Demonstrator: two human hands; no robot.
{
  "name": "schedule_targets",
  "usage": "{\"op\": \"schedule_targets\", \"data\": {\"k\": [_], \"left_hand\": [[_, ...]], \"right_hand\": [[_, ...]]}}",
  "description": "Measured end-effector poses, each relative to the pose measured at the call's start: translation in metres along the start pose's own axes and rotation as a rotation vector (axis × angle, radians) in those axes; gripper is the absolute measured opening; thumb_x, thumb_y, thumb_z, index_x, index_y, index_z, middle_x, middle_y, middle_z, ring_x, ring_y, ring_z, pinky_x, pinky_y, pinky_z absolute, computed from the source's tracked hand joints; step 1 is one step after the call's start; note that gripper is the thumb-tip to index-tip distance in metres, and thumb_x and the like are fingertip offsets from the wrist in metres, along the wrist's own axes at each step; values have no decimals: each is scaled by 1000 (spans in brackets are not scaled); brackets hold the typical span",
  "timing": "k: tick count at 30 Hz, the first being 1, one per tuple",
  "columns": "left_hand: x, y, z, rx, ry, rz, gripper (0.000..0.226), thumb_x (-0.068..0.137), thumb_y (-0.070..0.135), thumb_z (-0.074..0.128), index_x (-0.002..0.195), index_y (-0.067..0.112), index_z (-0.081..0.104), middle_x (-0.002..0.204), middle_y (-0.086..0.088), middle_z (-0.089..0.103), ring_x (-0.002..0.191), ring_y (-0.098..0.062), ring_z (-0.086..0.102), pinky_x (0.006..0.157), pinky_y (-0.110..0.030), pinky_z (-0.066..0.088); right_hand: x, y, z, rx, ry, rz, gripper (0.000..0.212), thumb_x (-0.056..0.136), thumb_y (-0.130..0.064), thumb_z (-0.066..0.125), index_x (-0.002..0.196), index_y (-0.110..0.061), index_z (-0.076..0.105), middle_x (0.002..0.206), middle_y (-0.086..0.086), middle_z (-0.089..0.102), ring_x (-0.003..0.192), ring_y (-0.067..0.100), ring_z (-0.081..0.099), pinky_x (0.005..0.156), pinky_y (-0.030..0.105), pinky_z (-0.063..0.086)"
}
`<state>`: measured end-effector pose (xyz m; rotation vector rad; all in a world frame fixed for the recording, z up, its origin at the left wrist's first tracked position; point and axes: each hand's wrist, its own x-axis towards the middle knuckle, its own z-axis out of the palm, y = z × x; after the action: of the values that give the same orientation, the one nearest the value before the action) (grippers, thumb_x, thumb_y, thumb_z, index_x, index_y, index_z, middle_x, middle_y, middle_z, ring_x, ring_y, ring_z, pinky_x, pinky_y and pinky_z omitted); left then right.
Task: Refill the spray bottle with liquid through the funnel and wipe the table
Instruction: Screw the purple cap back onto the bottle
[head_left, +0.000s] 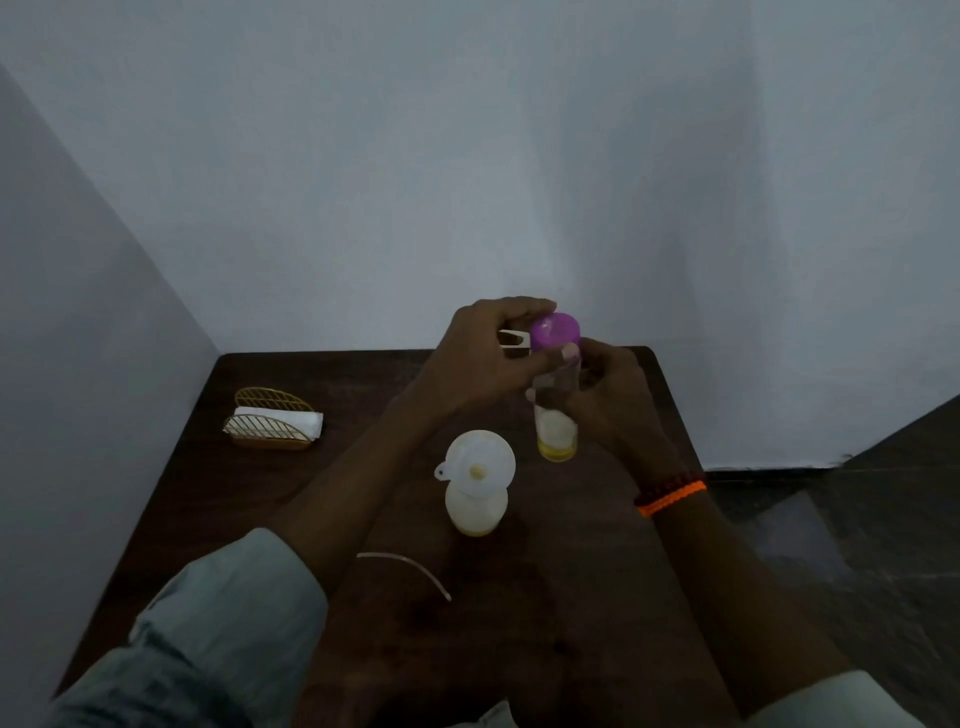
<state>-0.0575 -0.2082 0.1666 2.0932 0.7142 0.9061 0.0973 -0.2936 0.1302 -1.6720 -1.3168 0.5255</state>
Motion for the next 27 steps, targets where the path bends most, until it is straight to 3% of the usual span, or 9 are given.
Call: {"op": "schedule_targets", "data": {"k": [4,9,13,17,20,23,27], "left_hand": [[3,3,8,12,-45,19,61,77,40,83,129,14,65,125,2,70,114,-11,66,90,-21,58],[4,-6,-7,-69,-11,-75,59,78,31,84,132,17,63,122,4,71,107,-7,69,90,-27,60],[-3,-8,-8,-115,27,-110,47,87,22,76,131,12,64,116,0,74,105,-9,71,91,-34,61],[-6,3,5,-141,39,-100,58,80,39,80,129,12,66,117,3,74,106,-2,70,91,-24,59],[-4,8,11,-101,31,-108,71,70,49,84,130,16,65,123,4,71,111,-3,67,92,-19,57],[-2,9,11,-25,27,-93,67,72,42,86,129,15,65,125,3,69,113,-8,65,93,-23,58],[-5,9,8,-20,160,-120,69,67,38,91,126,12,66,117,-1,71,101,-9,69,83,-20,61]], "right_hand": [[-1,-4,6,5,-40,12,43,66,-23,89,106,-19,72,96,-5,76,91,9,71,85,43,60],[-1,-3,-5,1,4,-3,48,69,-19,88,114,-13,71,102,1,75,97,16,70,88,47,58],[-1,-1,-11,-14,29,-13,50,70,-16,89,115,-10,70,103,6,75,97,20,69,90,48,57],[0,-4,-6,22,32,1,47,70,-16,88,113,-9,71,101,6,76,96,20,71,89,49,57],[-2,-7,0,25,-7,4,45,68,-18,88,110,-17,72,98,-1,76,93,15,72,86,48,59],[-4,-10,5,38,-21,-9,47,65,-21,88,109,-22,72,97,-4,77,91,12,72,85,46,59],[-3,-10,2,-20,14,-41,50,69,-22,88,115,-15,71,100,-1,76,93,13,70,87,41,59]]}}
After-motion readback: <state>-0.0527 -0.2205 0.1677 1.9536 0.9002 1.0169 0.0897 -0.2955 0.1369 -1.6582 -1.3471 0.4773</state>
